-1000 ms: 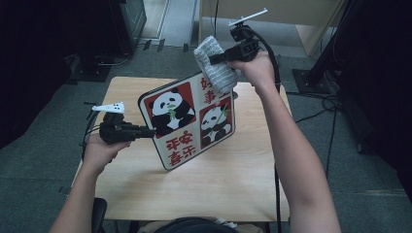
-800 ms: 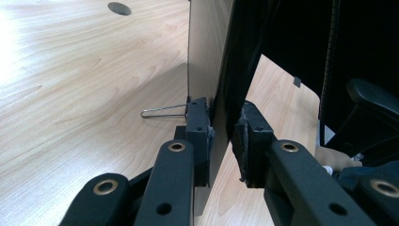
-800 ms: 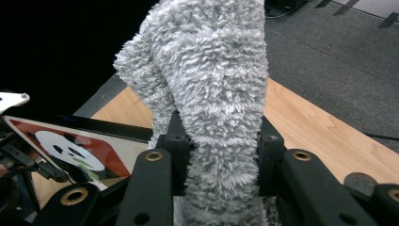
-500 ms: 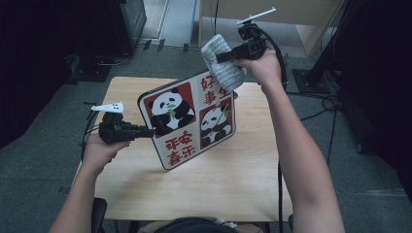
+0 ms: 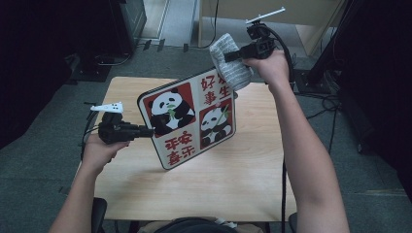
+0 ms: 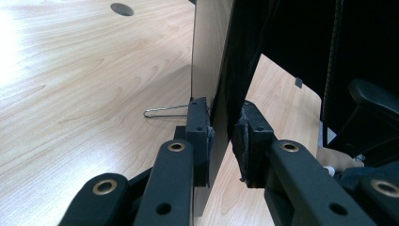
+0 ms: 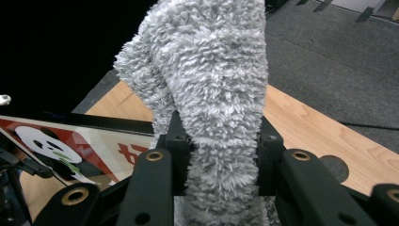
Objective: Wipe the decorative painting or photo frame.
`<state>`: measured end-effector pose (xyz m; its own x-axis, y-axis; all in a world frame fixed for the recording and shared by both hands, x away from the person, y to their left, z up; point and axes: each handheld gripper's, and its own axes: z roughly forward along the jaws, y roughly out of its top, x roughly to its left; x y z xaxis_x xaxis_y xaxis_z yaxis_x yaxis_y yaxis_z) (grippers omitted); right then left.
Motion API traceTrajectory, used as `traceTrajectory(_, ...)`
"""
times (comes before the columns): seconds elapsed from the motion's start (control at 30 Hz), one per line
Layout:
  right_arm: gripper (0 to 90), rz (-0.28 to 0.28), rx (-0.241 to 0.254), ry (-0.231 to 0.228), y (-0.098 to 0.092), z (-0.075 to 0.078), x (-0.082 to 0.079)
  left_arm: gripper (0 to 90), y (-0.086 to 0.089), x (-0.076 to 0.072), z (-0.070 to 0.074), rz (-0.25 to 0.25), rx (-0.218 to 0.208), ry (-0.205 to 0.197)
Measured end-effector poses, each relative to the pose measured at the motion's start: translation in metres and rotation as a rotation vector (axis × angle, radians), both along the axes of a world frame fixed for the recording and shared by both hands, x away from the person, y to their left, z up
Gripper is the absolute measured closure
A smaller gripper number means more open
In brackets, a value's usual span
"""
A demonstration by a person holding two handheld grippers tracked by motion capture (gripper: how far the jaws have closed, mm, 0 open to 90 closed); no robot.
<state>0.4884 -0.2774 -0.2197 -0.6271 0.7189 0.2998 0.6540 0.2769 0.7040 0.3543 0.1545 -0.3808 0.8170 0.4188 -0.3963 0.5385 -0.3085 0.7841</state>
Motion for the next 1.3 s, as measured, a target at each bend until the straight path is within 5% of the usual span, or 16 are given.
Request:
traceTrajectory(0.5,68.9,-0.038,-0.003,0.015,-0.019,-0.007,0.001,77.2,0.001,0.000,-0.001,-0.001,0.001,0.005)
traceTrajectory(0.9,68.8,-0.074,-0.068,-0.089,-0.027,-0.008,0.000,77.1,0.001,0.001,-0.001,-0.002,0.001,0.007)
traceTrajectory(1.3,68.4,-0.096,-0.073,-0.070,-0.033,-0.025,0.001,77.1,0.001,0.001,-0.001,-0.004,0.006,0.006)
